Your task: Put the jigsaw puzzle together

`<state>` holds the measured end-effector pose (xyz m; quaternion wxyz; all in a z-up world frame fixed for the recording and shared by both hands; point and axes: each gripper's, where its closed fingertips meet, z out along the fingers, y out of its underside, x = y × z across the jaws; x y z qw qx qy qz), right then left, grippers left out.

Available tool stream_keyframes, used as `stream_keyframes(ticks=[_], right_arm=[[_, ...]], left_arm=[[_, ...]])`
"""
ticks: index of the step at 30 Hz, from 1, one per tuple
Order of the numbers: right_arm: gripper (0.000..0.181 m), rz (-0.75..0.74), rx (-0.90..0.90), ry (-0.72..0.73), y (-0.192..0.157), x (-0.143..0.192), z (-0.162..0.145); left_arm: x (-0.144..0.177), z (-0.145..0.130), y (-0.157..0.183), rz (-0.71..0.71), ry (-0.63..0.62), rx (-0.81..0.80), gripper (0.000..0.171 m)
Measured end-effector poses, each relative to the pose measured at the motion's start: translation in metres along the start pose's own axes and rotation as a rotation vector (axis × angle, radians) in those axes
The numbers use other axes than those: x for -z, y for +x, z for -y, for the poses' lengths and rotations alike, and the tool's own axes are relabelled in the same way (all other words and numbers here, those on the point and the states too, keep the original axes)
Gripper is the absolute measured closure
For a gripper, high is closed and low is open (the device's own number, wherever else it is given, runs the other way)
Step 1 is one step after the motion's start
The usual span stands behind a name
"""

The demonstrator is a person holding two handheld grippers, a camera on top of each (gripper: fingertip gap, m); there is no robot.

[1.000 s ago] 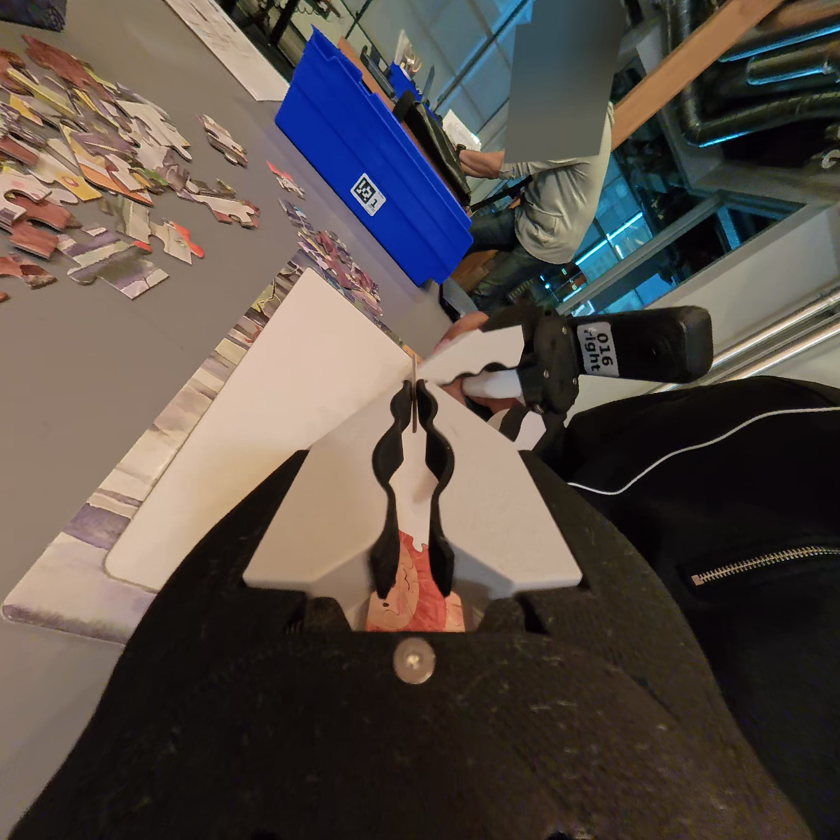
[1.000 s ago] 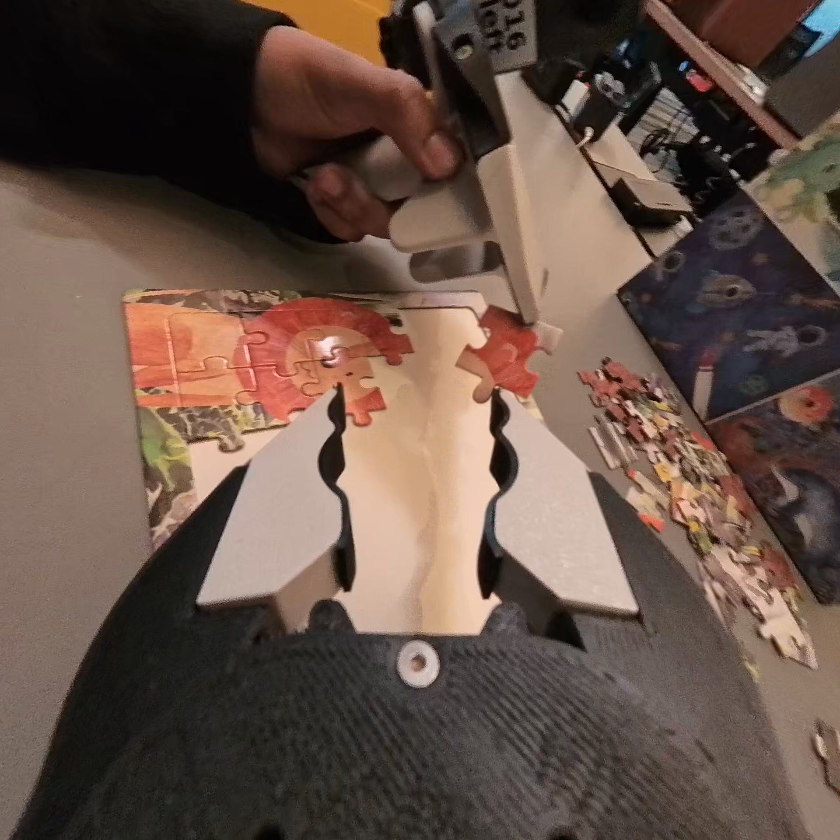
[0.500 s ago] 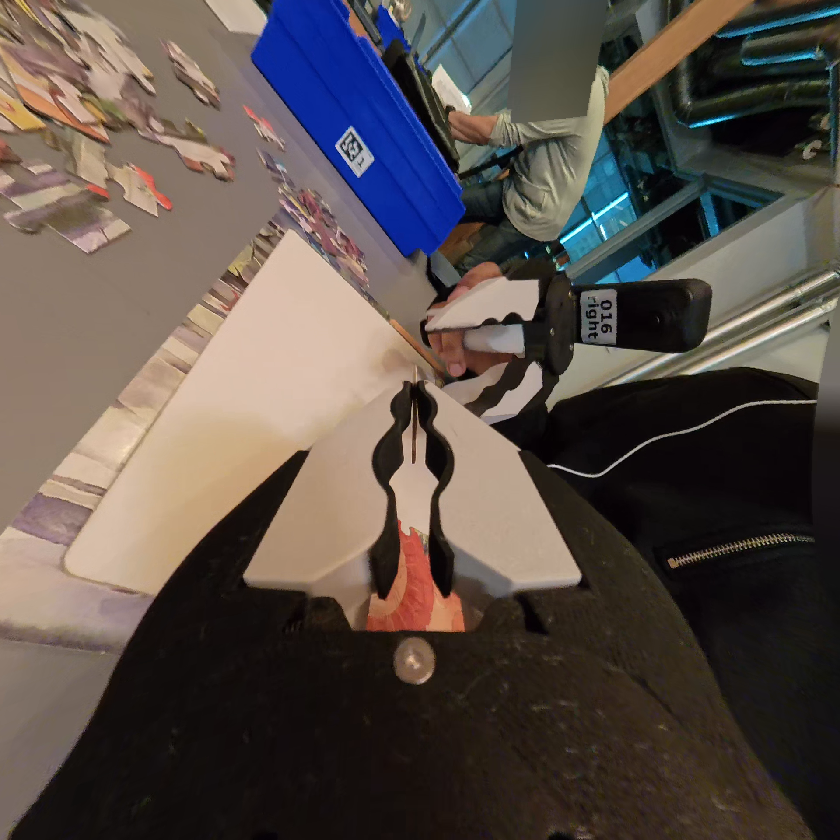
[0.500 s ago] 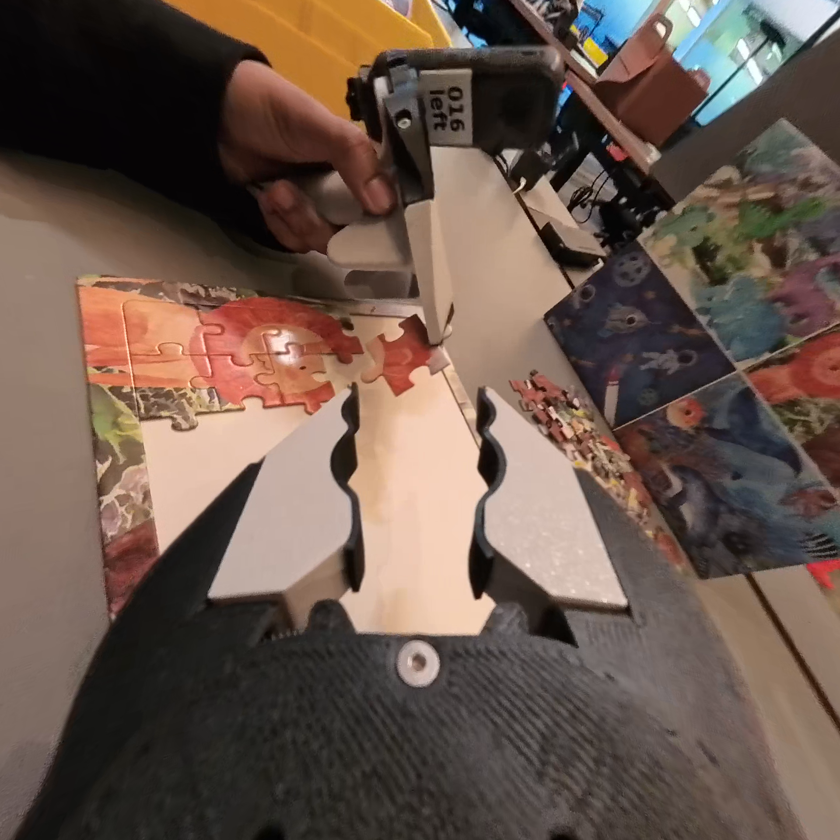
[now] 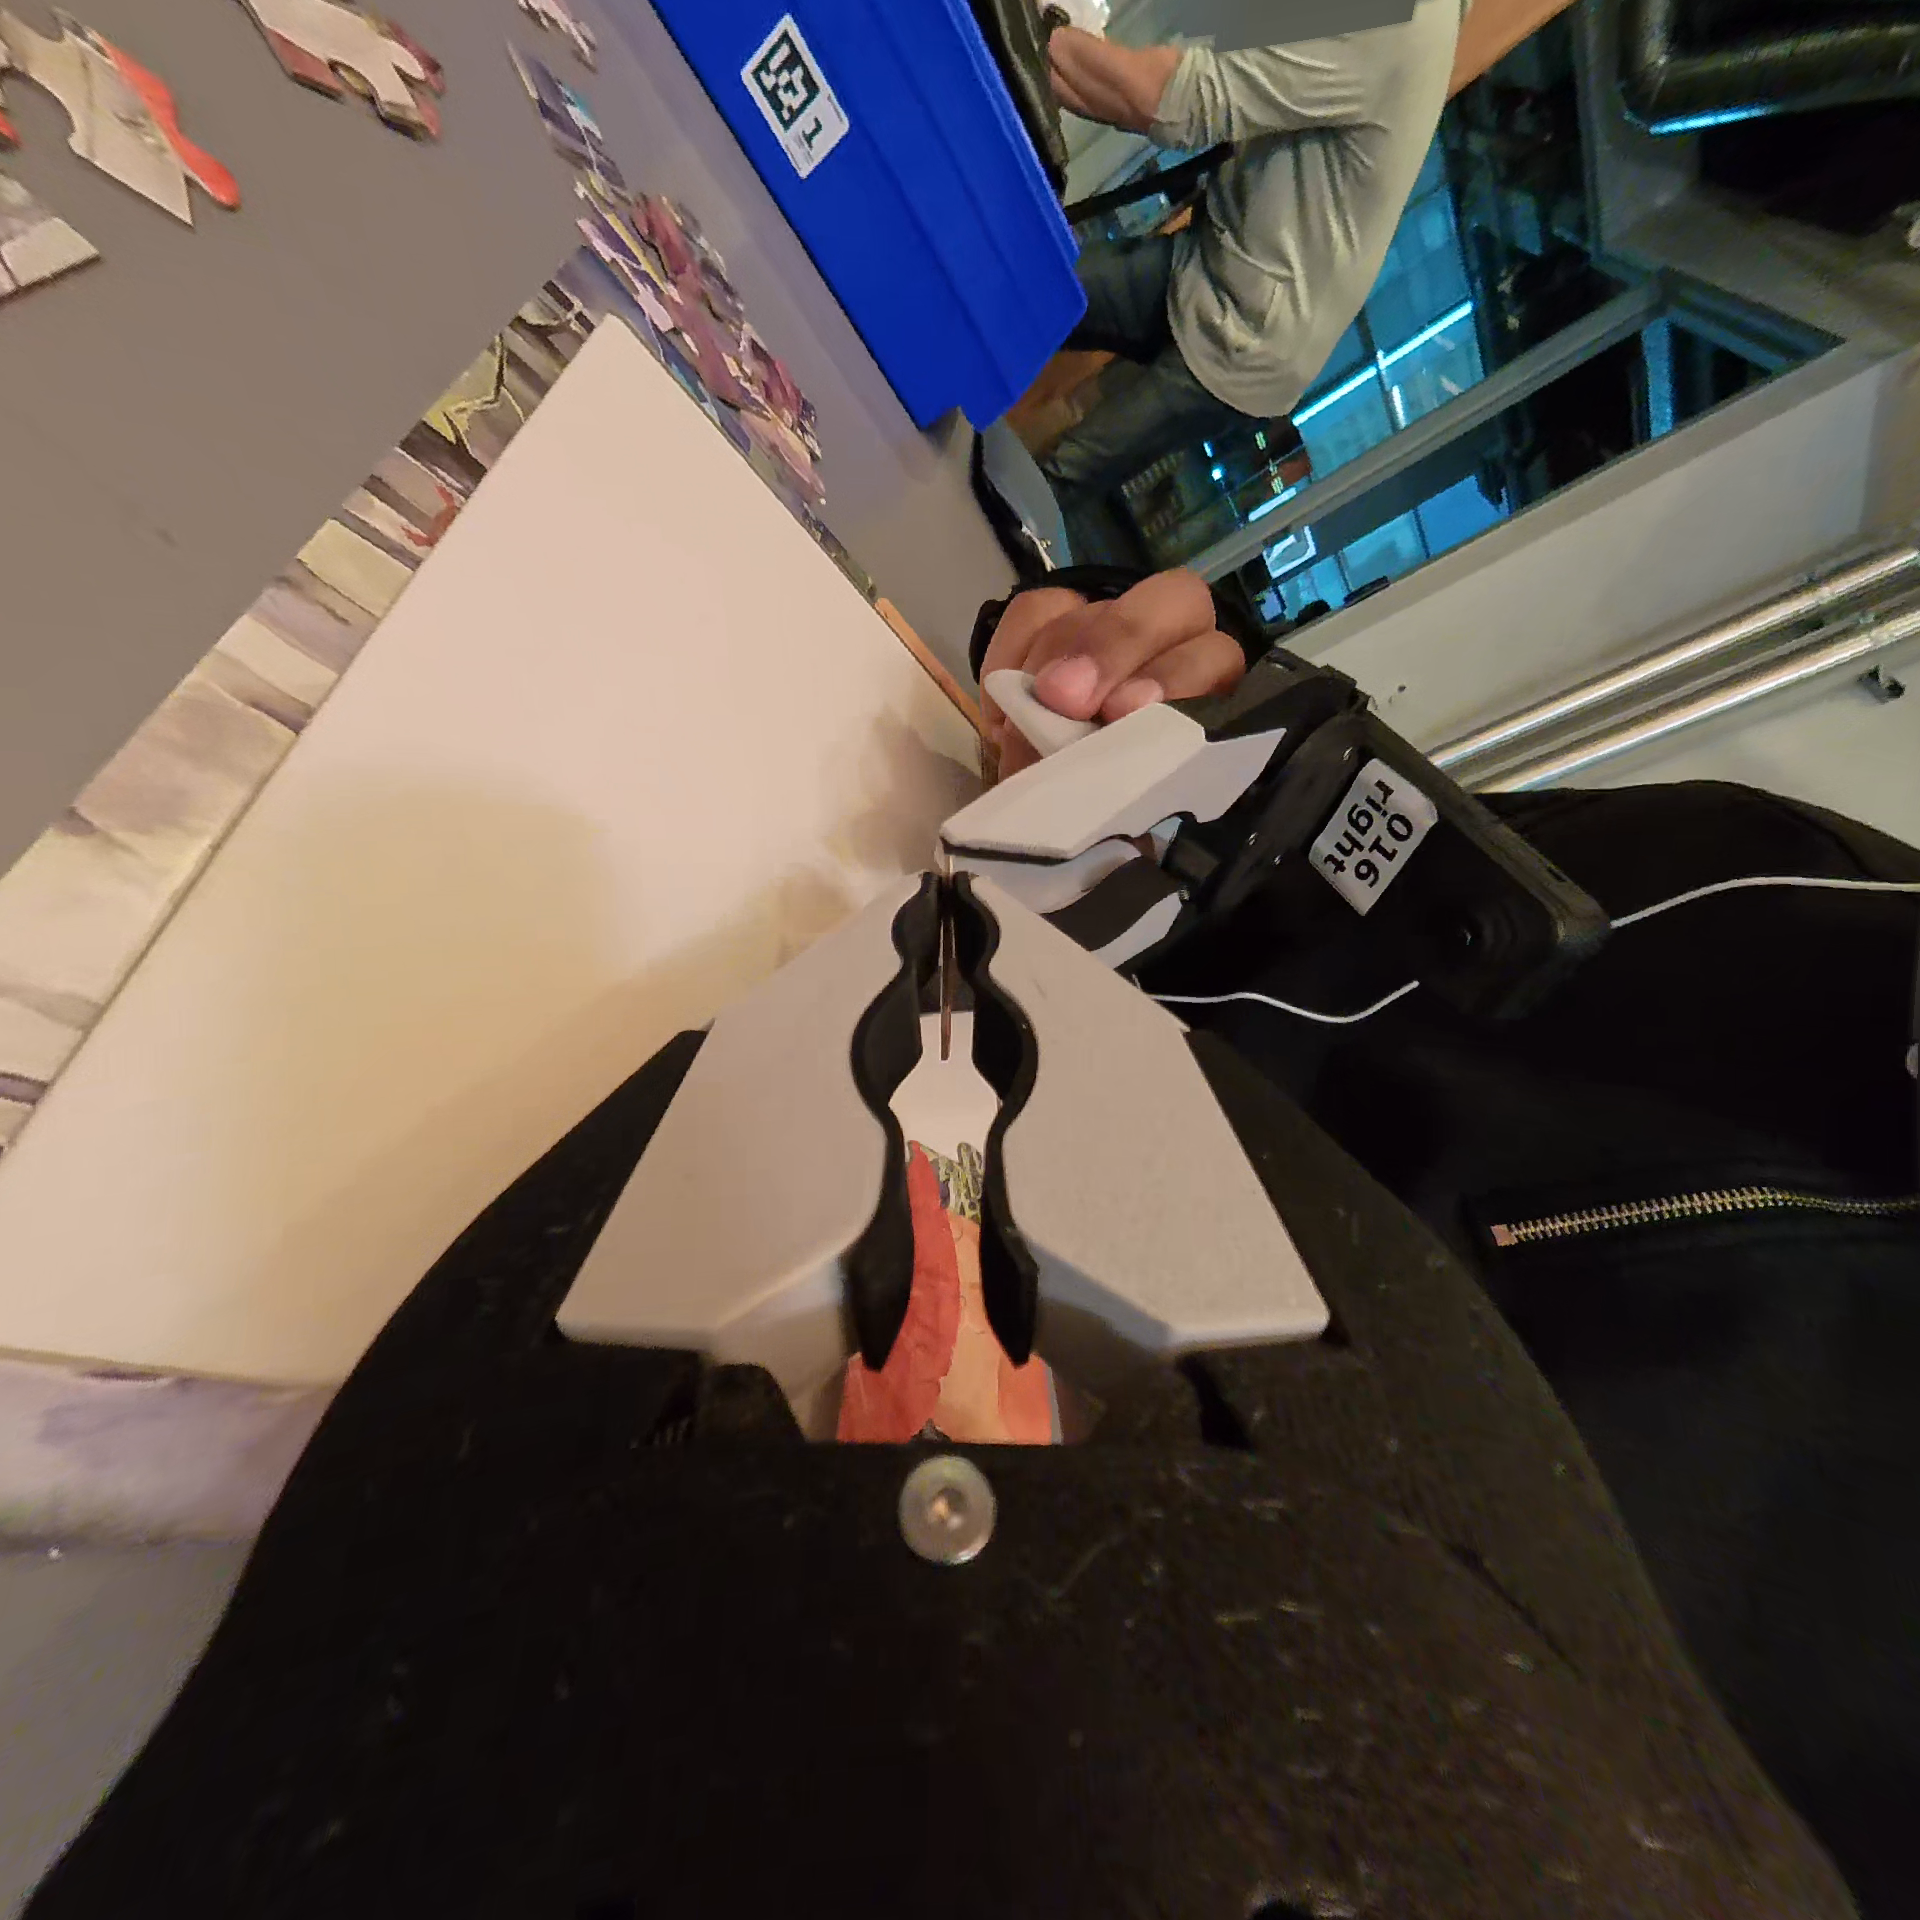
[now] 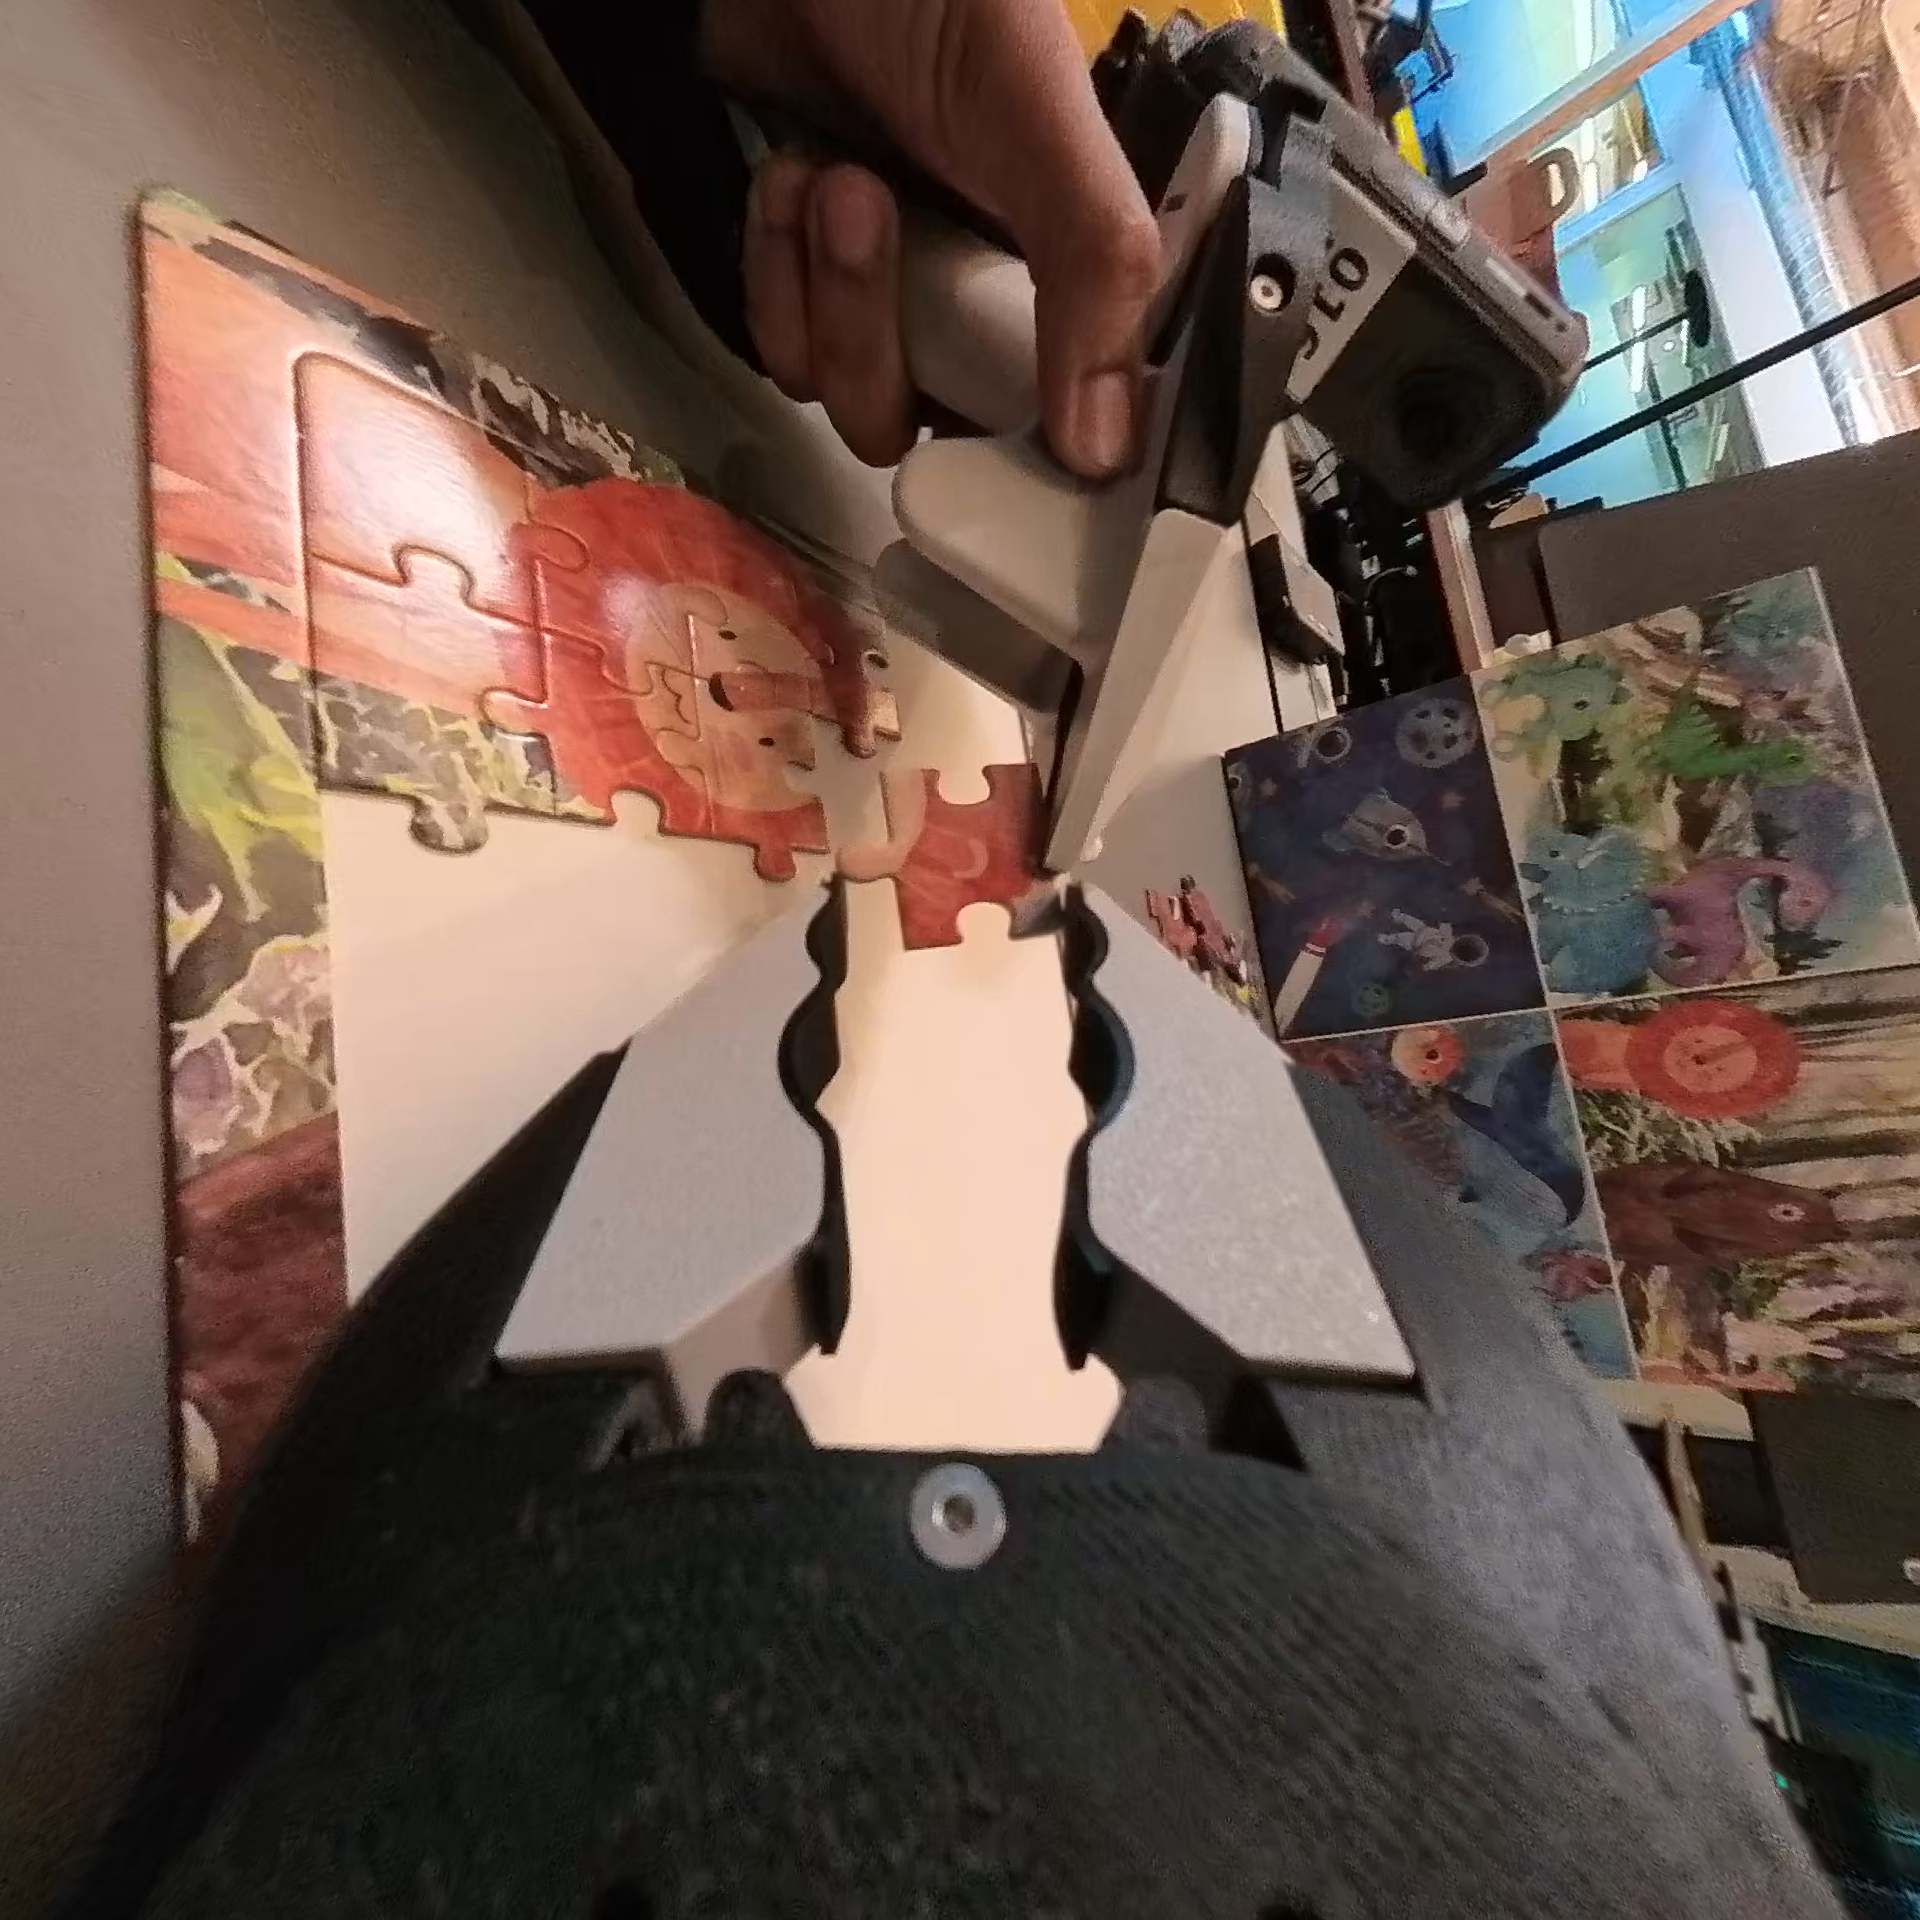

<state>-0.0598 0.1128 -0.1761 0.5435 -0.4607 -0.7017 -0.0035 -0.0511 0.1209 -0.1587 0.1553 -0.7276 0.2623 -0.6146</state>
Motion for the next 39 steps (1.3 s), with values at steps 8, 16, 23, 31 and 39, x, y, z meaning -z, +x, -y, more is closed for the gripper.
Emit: stream_keyframes(ticks=[8, 16, 23, 31, 39], right_arm=[[0.150, 0.084, -0.118, 0.031, -0.006, 0.001, 0.000], [0.151, 0.068, -0.247, 0.022, 0.006, -0.002, -0.011], [0.151, 0.242, -0.387, -0.030, 0.010, -0.017, -0.020], [0.151, 0.432, -0.365, -0.044, 0.003, -0.044, -0.011], [0.151, 0.471, -0.408, -0.051, -0.014, -0.046, -0.008]], left_arm=[[-0.005, -0.010, -0.002, 0.015, -0.061, -0.010, 0.171], [0.015, 0.004, -0.010, 0.125, -0.007, -0.071, 0.153], [0.071, 0.022, -0.033, 0.559, 0.059, -0.352, 0.156], [0.080, -0.013, -0.023, 0.774, 0.120, -0.531, 0.169], [0.056, -0.045, -0.035, 0.773, -0.080, -0.567, 0.171]])
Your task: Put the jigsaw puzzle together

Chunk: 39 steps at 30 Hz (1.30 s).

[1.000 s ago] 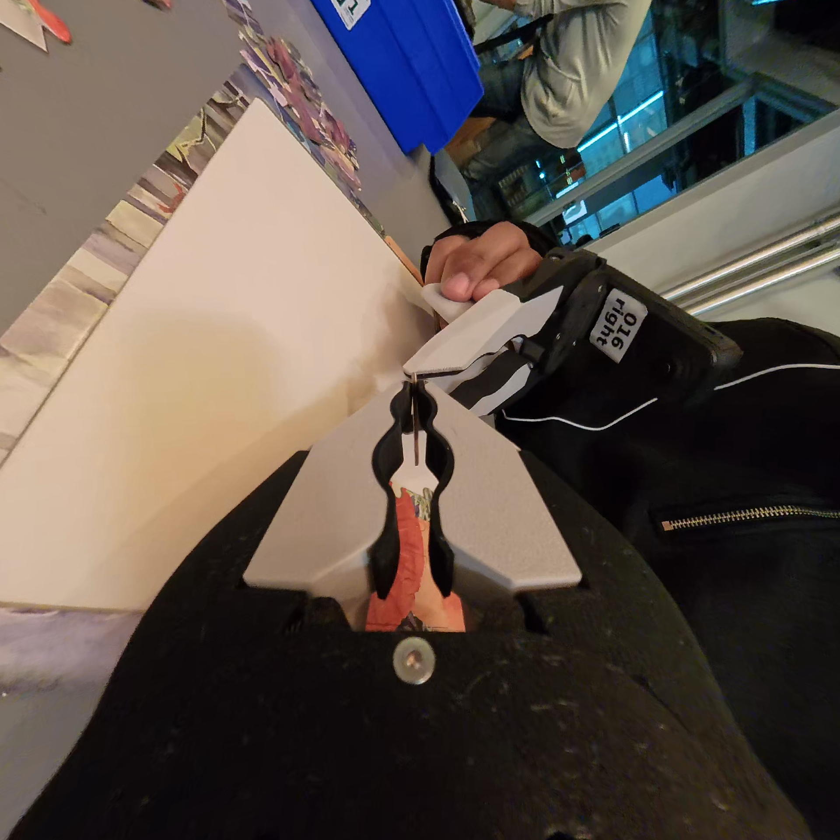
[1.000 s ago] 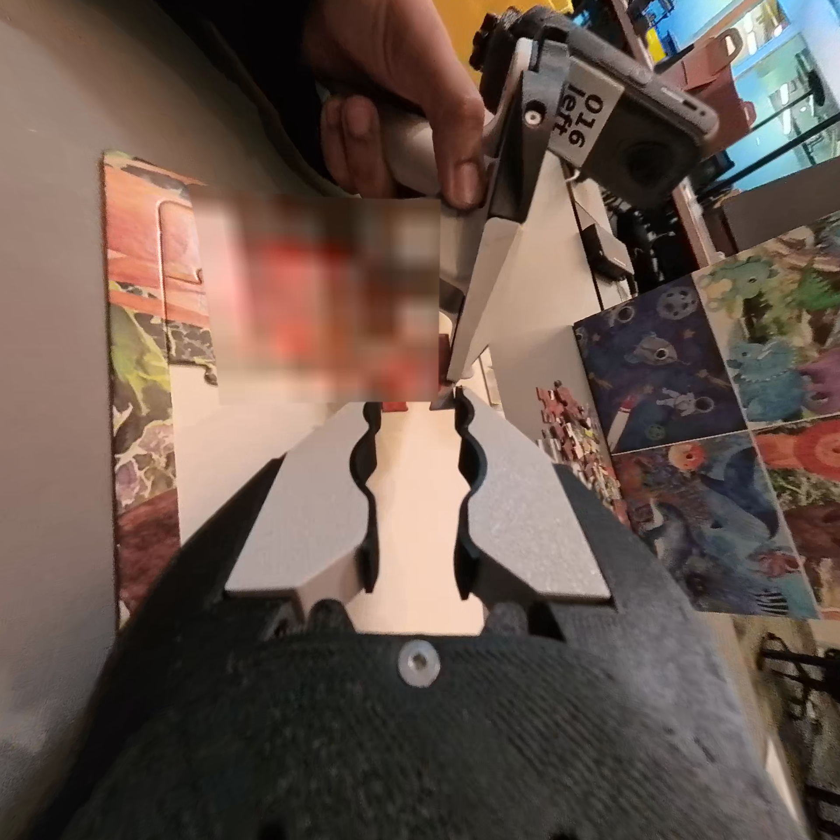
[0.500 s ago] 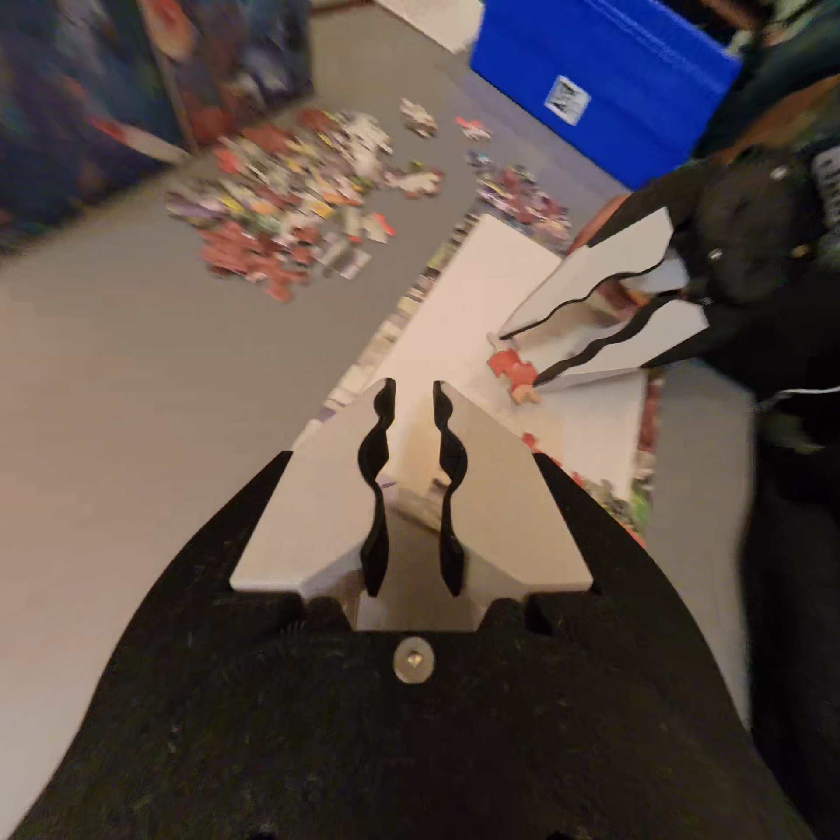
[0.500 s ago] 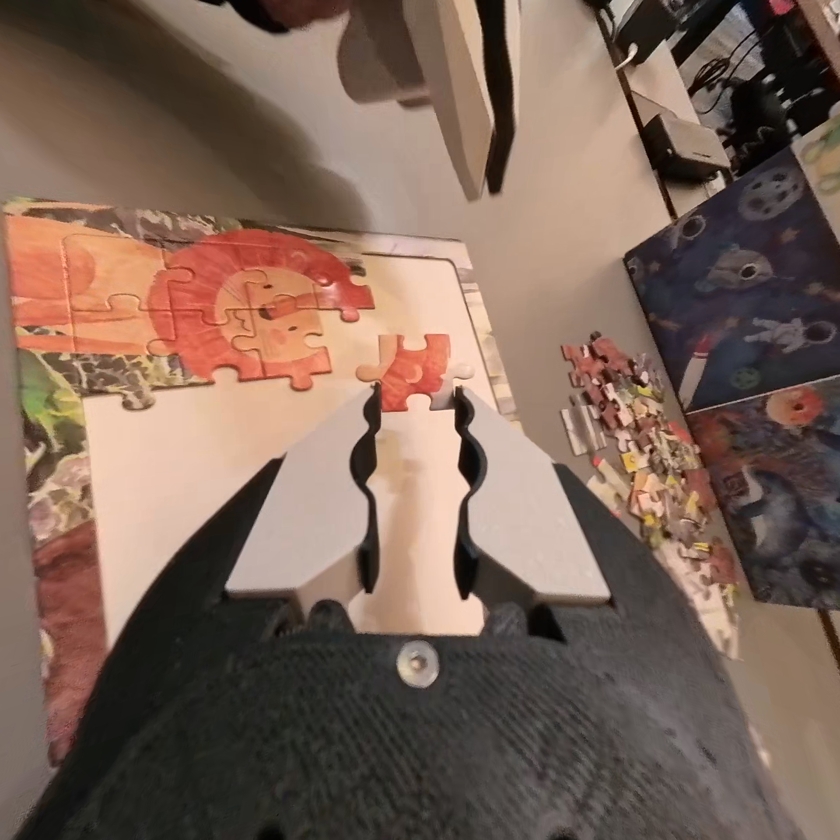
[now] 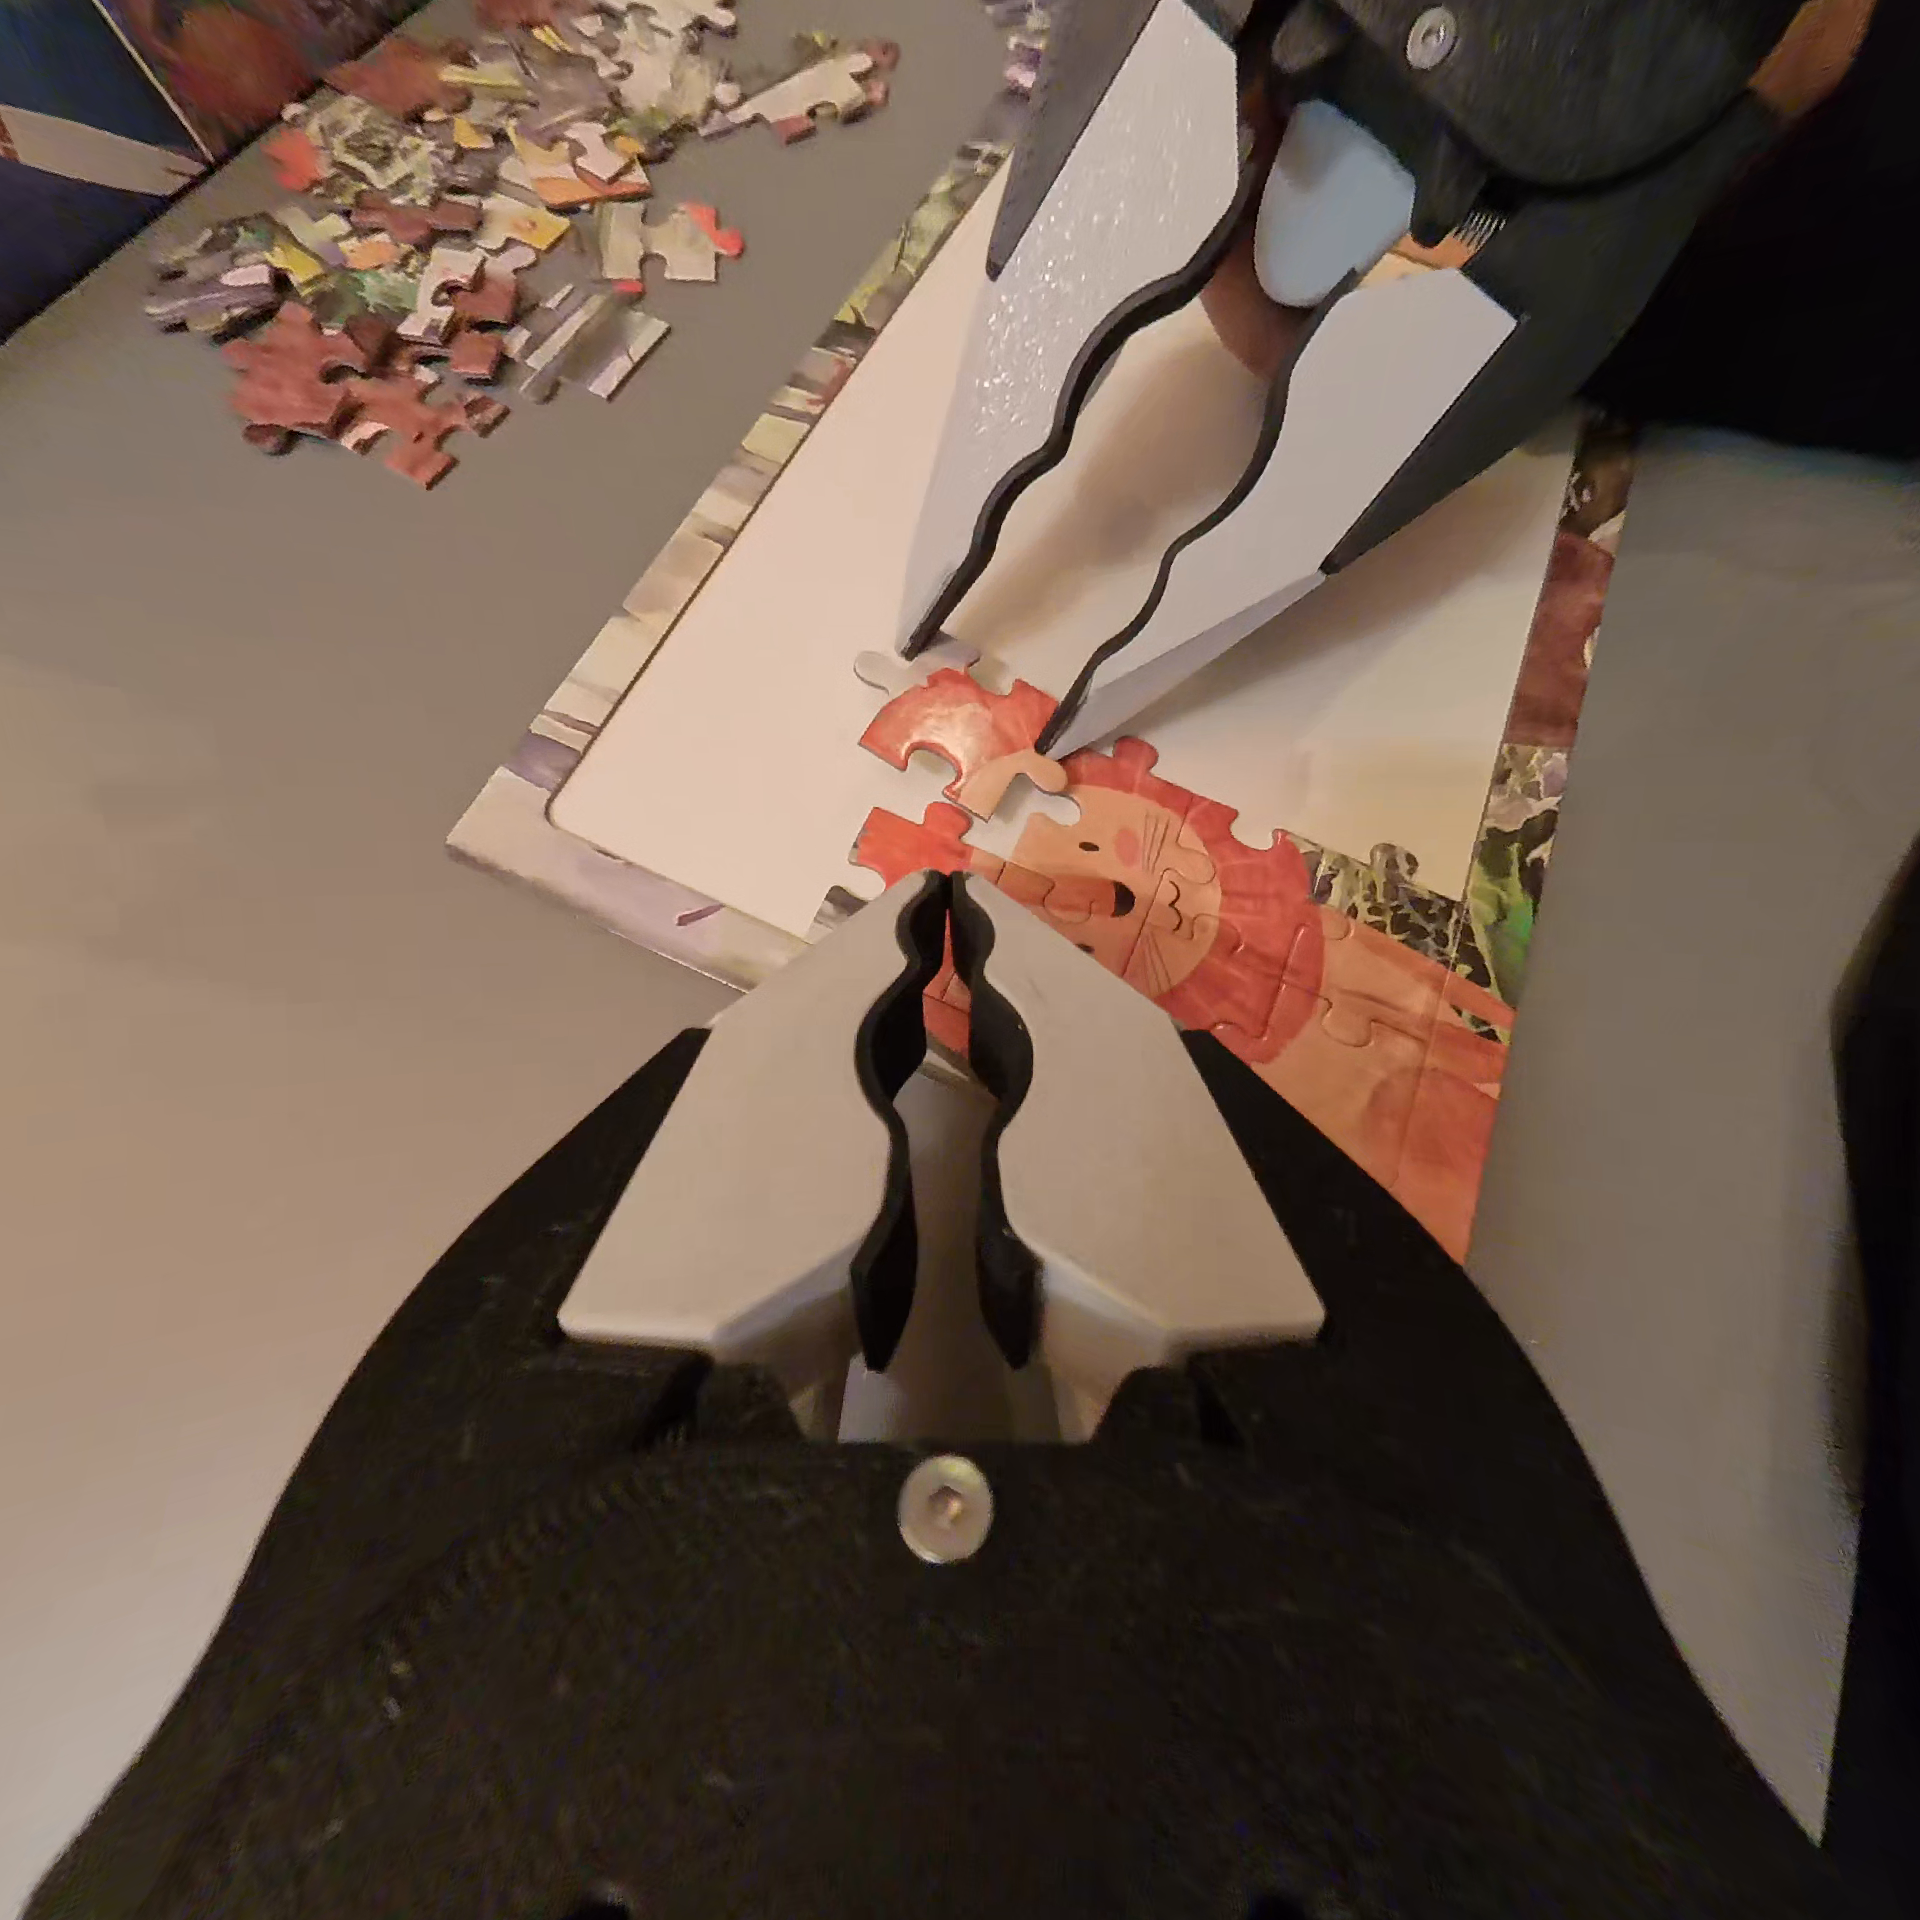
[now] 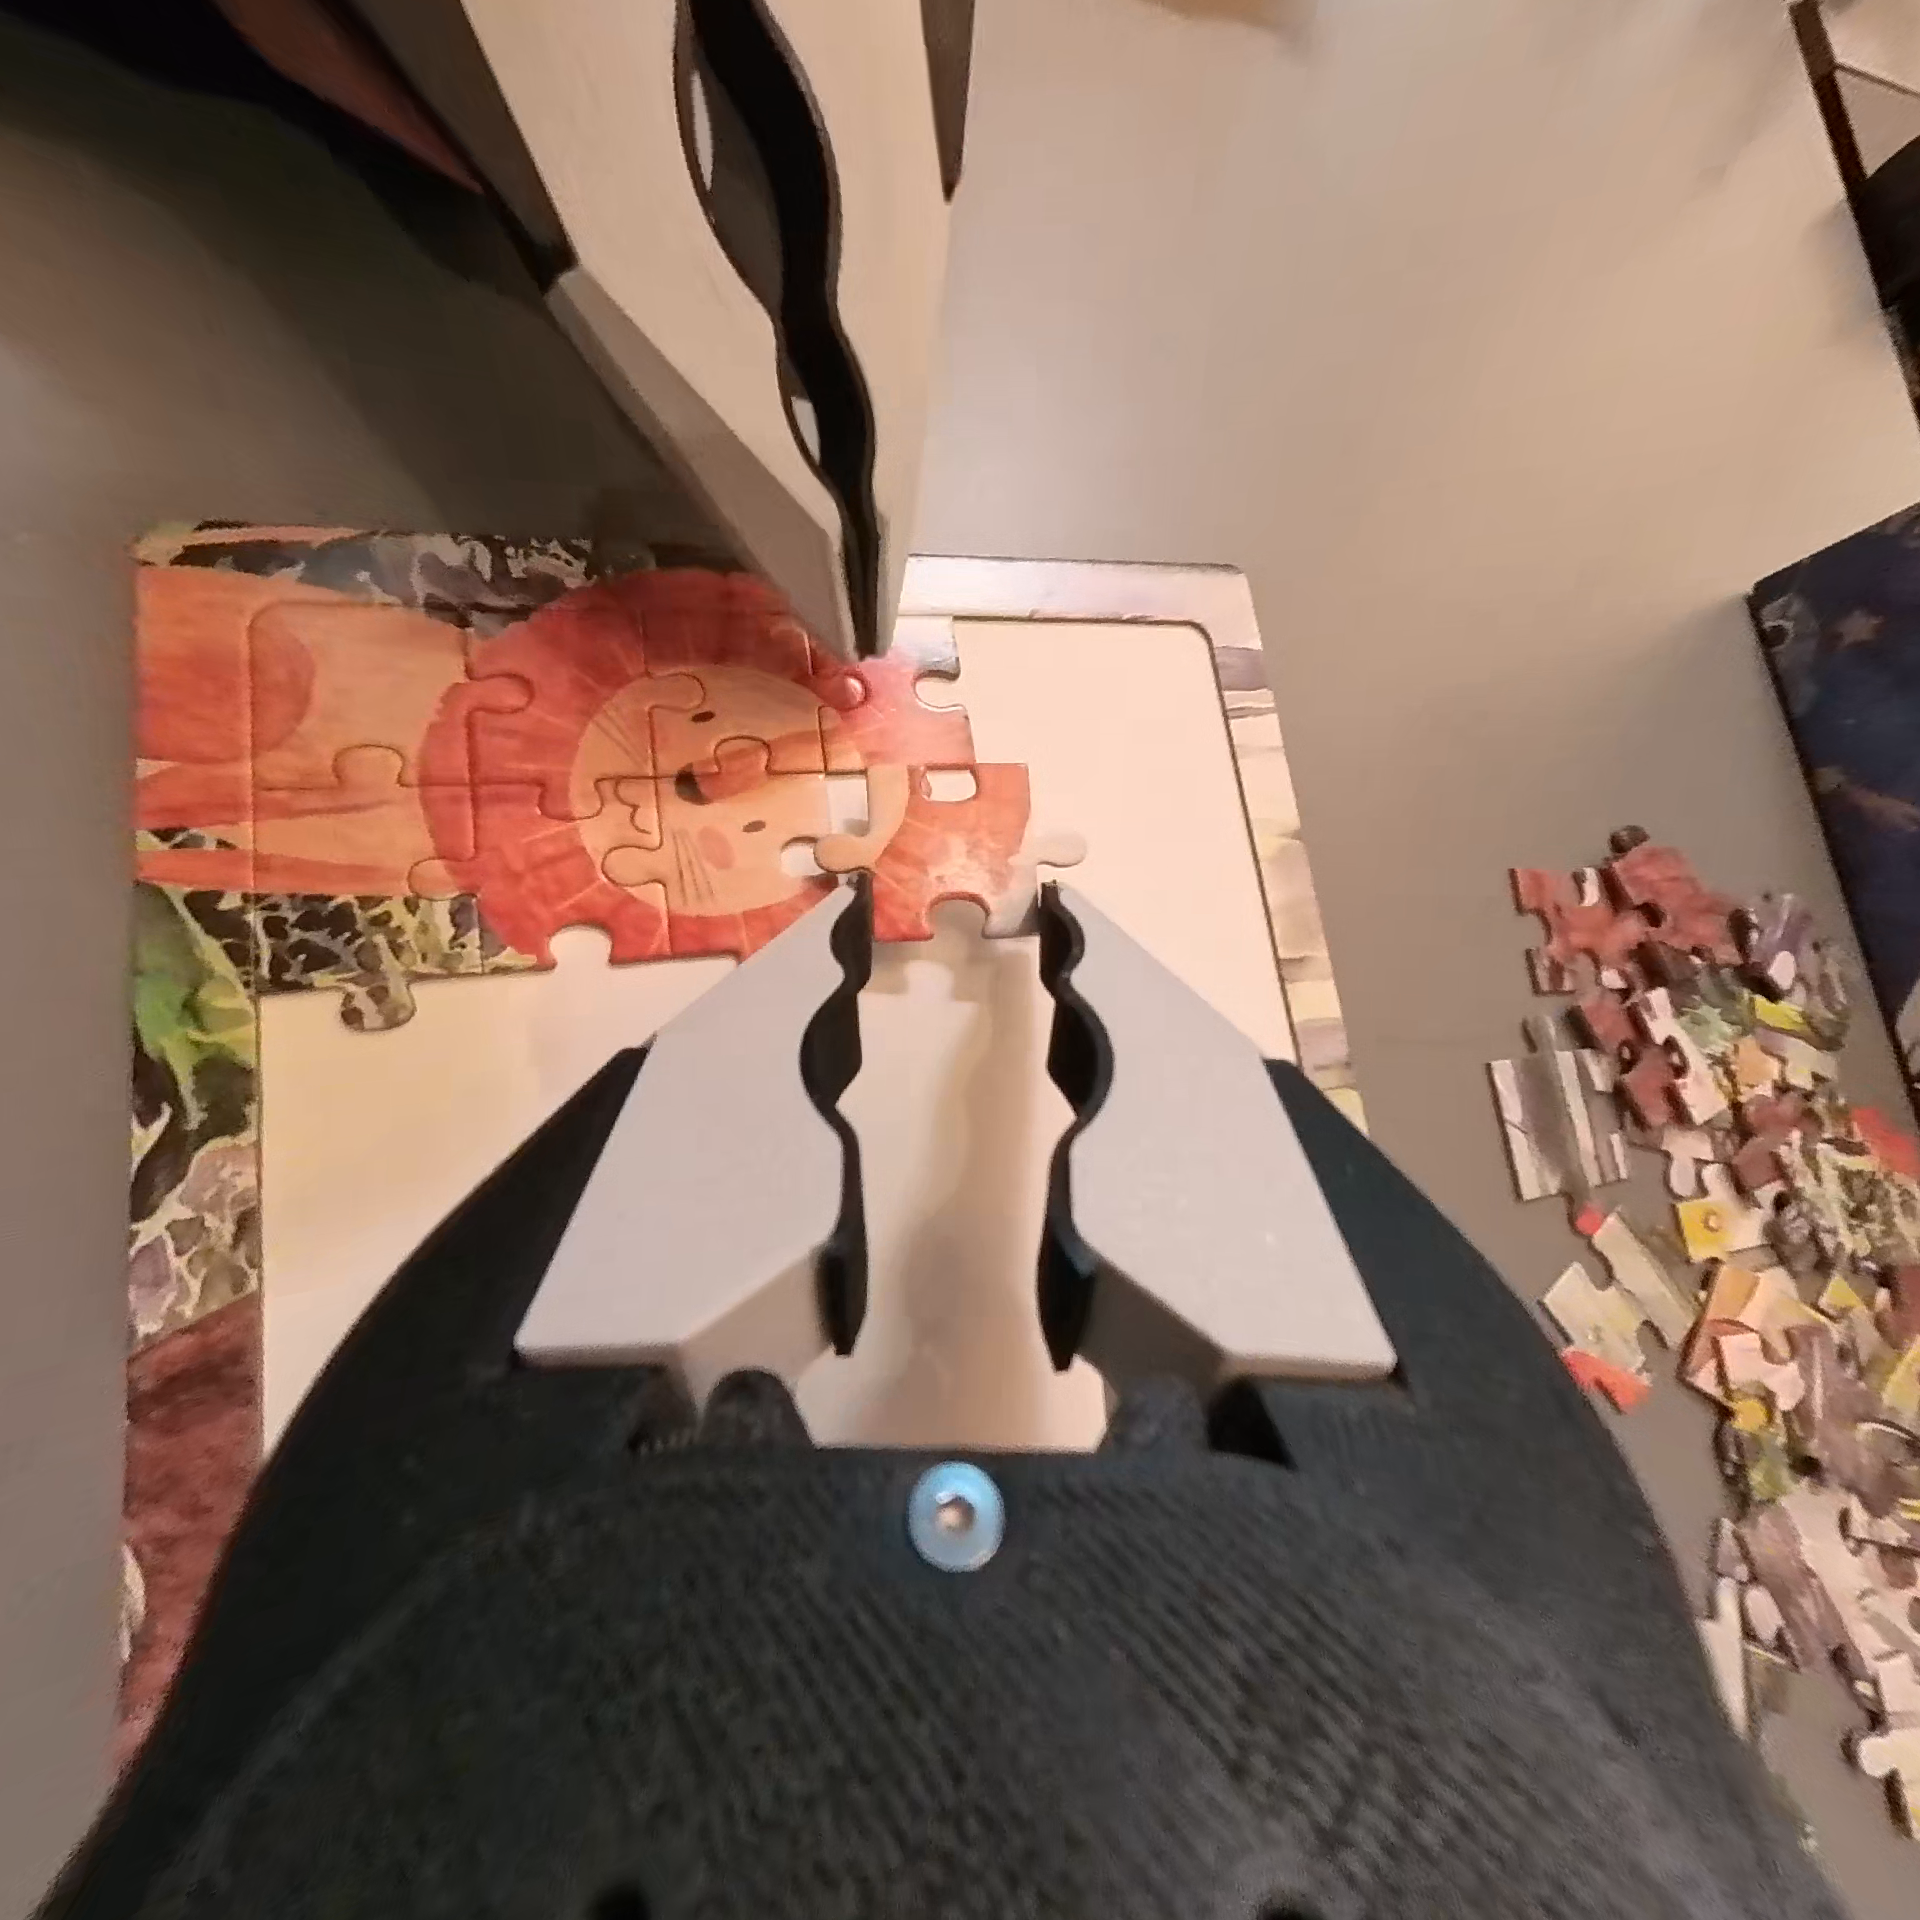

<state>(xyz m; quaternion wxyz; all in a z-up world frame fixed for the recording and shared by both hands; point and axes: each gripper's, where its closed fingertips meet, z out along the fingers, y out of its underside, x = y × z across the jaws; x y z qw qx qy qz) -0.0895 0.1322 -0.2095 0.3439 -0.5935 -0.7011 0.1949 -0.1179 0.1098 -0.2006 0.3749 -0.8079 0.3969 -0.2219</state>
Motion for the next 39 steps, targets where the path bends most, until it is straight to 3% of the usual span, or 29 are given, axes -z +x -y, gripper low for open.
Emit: stream_keyframes(ticks=[13, 21, 25, 39], right_arm=[[0.145, -0.026, 0.067, -0.012, -0.001, 0.002, 0.004], [0.141, 0.057, -0.120, 0.090, 0.003, 0.009, 0.010], [0.132, 0.127, -0.166, 0.043, -0.006, -0.001, 0.004], [0.147, 0.214, -0.182, 0.060, -0.012, -0.002, 0.001]], left_arm=[[-0.009, -0.009, -0.001, 0.008, -0.083, 0.003, 0.171], [-0.009, -0.009, 0.000, -0.001, -0.082, 0.005, 0.171], [-0.009, -0.009, 0.000, -0.005, -0.082, 0.010, 0.171], [-0.009, -0.009, 0.000, -0.014, -0.082, 0.021, 0.171]])
